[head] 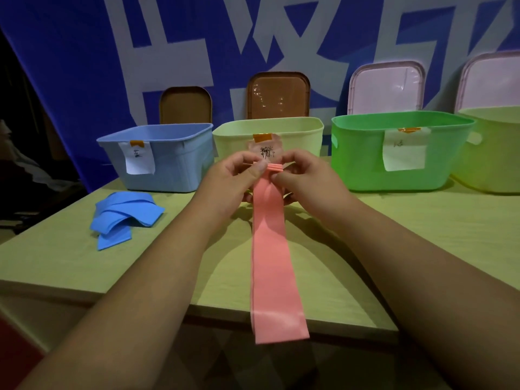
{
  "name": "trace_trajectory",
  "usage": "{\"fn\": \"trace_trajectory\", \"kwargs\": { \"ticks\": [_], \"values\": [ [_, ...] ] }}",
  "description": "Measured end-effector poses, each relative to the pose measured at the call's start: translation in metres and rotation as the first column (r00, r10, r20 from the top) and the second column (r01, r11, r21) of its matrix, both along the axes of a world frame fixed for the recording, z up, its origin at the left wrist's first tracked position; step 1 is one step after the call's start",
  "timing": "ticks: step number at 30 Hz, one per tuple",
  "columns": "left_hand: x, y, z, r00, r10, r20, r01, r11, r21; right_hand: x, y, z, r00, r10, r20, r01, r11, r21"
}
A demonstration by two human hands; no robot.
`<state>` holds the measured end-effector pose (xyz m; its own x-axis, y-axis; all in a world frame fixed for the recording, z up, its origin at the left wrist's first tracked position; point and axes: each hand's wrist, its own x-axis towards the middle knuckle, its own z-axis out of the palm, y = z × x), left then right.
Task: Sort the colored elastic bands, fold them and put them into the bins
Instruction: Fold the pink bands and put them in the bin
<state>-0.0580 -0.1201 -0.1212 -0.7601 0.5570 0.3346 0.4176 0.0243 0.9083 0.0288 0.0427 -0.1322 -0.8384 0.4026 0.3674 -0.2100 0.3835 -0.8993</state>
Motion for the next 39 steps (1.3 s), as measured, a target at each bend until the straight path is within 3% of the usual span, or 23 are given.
{"fn": "trace_trajectory", "kwargs": {
  "ticks": [11, 31, 39],
  "values": [
    [0.0032, -0.0047, -0.0020, 1.000, -0.006, 0.008, 0.006, 1.000, 0.014, 0.0070, 0.0035, -0.0021, 0.998, 0.059, 0.029, -0.059, 0.998, -0.020],
    [0.0021, -0.0020, -0.0039, 0.998, -0.047, 0.041, 0.045, 0.997, 0.059, 0.0037, 0.0079, -0.0035, 0.995, 0.078, -0.063, -0.084, 0.992, -0.092],
    [-0.0003, -0.0042, -0.0042, 0.998, -0.046, 0.038, 0.043, 0.997, 0.060, 0.0026, 0.0049, -0.0055, 0.999, 0.042, -0.016, -0.042, 0.999, -0.012]
  ]
}}
